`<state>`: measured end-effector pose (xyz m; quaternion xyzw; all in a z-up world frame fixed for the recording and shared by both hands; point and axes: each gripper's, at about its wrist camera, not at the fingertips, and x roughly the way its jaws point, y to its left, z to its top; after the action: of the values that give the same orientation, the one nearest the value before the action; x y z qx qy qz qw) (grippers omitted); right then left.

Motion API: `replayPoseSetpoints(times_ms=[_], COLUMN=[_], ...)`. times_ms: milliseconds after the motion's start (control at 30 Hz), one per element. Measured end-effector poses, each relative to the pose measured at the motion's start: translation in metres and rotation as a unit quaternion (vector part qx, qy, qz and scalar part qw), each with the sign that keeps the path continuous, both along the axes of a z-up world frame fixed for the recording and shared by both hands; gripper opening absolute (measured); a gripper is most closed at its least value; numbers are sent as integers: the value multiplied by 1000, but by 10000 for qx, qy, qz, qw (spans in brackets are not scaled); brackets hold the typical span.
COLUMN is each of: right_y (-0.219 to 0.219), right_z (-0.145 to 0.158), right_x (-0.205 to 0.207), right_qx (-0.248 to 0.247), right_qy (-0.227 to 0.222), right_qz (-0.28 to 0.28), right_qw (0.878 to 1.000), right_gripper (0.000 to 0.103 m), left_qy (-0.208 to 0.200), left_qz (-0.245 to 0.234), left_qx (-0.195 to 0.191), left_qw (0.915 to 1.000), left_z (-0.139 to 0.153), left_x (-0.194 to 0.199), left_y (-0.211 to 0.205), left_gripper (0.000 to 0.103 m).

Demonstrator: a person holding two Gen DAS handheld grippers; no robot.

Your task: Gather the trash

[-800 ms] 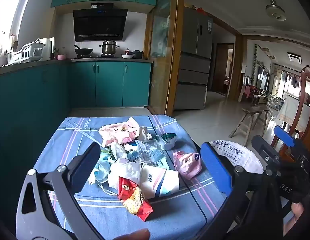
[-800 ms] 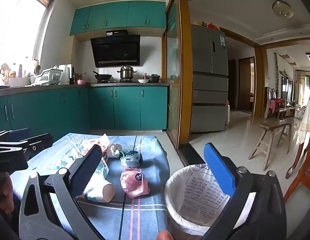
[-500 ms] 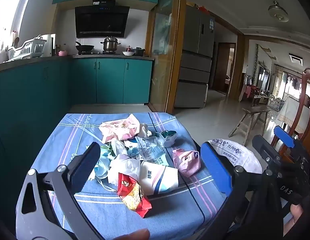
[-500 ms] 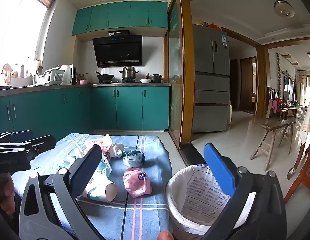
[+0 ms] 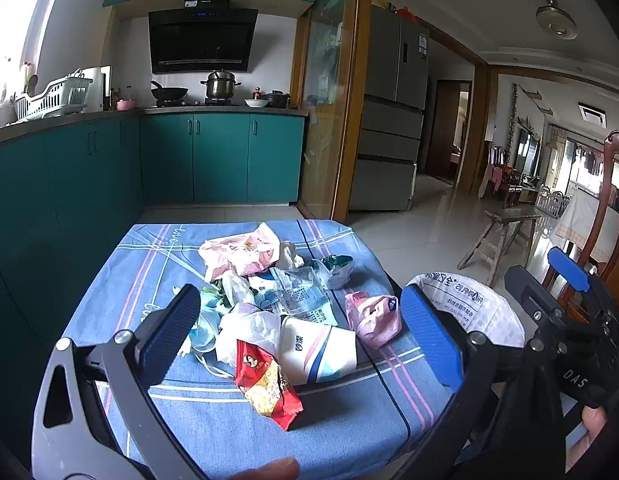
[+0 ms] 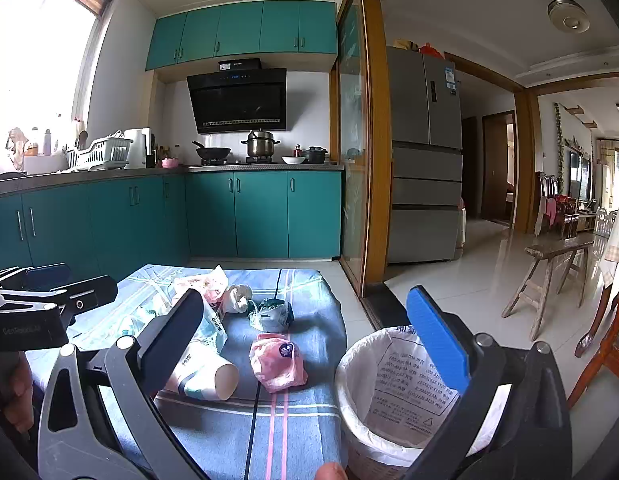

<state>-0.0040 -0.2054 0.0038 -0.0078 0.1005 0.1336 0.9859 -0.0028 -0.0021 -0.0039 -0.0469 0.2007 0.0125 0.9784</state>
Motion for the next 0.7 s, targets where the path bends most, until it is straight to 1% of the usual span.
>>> replayPoseSetpoints(times_ms=[700], right_y=[0], right_z=[0], right_x=[-4], right_qx=[-33], right_qy=[11], right_qz=[59], right_qw=[10000], right_gripper=[100], left_qy=[74], left_qz=[-15], left_qx=[-15], left_qw=[10000], left_z=[-1], left_x=[-3], left_y=[-3], left_gripper=[100])
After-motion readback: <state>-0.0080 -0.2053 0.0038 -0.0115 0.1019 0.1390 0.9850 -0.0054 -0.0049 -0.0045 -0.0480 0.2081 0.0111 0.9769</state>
